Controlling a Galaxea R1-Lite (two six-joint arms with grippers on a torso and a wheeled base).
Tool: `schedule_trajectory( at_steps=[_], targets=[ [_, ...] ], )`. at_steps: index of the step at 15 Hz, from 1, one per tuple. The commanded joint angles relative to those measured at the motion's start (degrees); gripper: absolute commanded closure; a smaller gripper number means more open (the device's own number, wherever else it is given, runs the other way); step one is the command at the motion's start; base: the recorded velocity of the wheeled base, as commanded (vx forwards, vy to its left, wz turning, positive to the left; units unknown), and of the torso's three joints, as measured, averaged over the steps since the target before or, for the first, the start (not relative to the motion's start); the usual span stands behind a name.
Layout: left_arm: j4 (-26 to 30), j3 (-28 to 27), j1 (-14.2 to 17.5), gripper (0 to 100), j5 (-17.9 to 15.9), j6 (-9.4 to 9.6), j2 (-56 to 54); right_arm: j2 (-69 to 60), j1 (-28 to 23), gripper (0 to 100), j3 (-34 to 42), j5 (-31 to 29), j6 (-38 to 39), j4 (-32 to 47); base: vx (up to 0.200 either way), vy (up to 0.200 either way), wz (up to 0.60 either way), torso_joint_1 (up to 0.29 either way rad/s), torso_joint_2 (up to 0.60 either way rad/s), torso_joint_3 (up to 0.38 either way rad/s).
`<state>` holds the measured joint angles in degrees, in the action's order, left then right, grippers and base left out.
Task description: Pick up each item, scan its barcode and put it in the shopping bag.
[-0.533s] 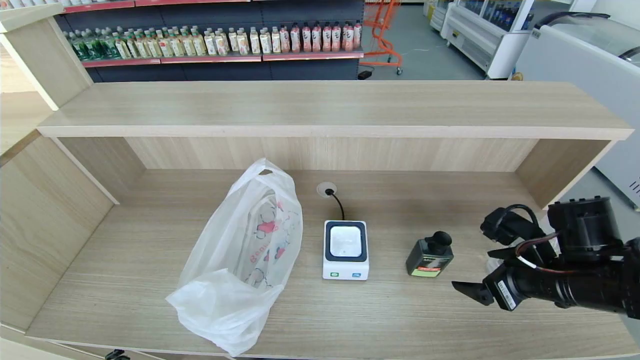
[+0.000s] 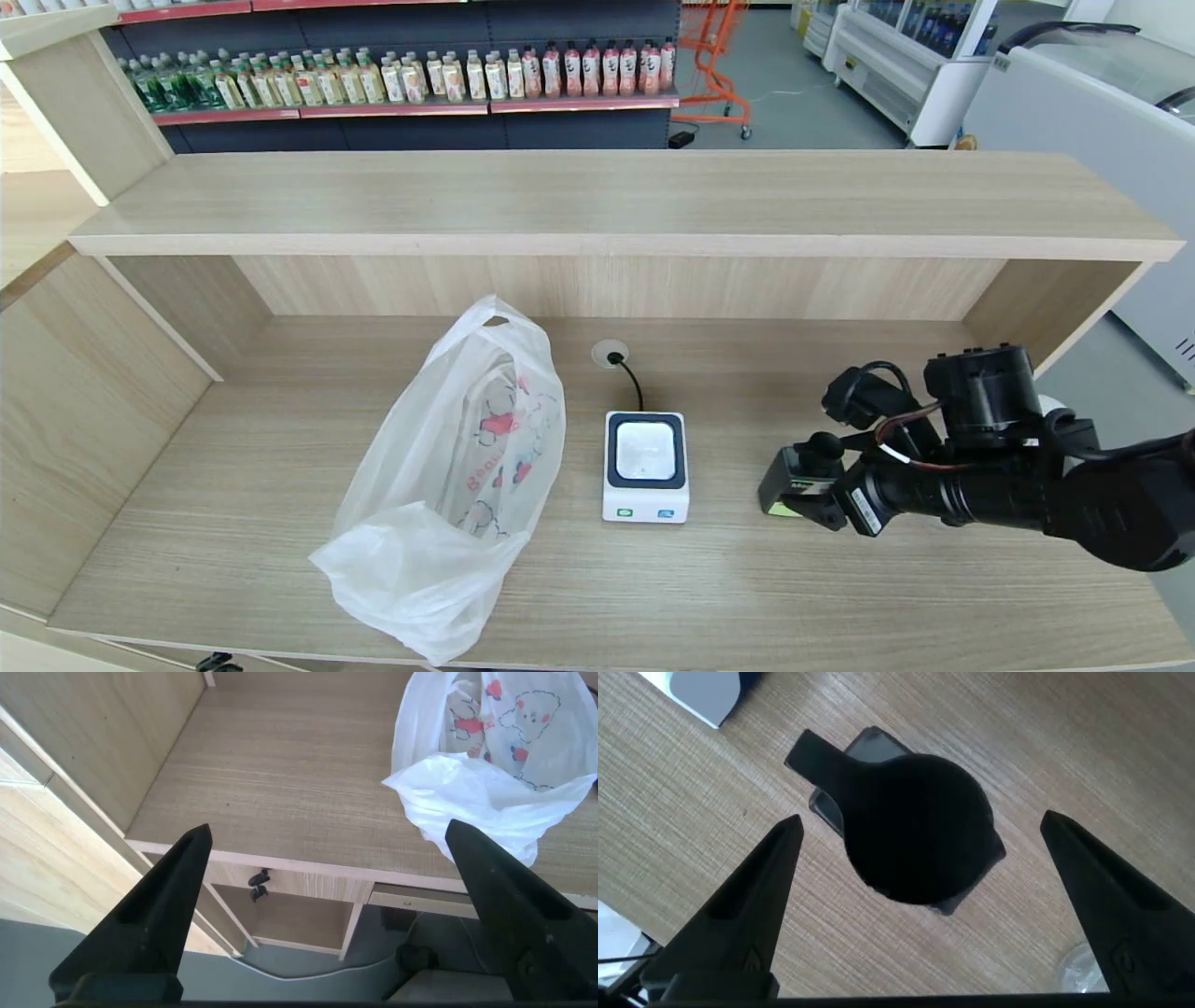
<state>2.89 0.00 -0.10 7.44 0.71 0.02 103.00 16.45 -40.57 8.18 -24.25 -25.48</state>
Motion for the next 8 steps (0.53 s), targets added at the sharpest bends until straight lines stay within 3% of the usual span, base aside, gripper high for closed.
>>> schedule_trajectory(
  at_steps=[1,7,8],
  targets=[
    [0.01,0.00,0.01,0,0.03,0.00,-0.02,2.47,0.69,0,-0.83,0.08,-0.01,-0.45,0.000,0.000,0.00,0.000,0.00,0.000],
    [0.01,0.00,0.10,0,0.03,0.00,-0.02,7.13,2.72,0,-2.14,0.52,0.08,-4.93,0.000,0.000,0.00,0.000,0.00,0.000],
    [0.01,0.00,0.01,0,0.03,0.00,-0.02,7.57,2.98,100,-3.02,1.31,0.08,-4.93,0.000,0.000,0.00,0.000,0.00,0.000]
  ],
)
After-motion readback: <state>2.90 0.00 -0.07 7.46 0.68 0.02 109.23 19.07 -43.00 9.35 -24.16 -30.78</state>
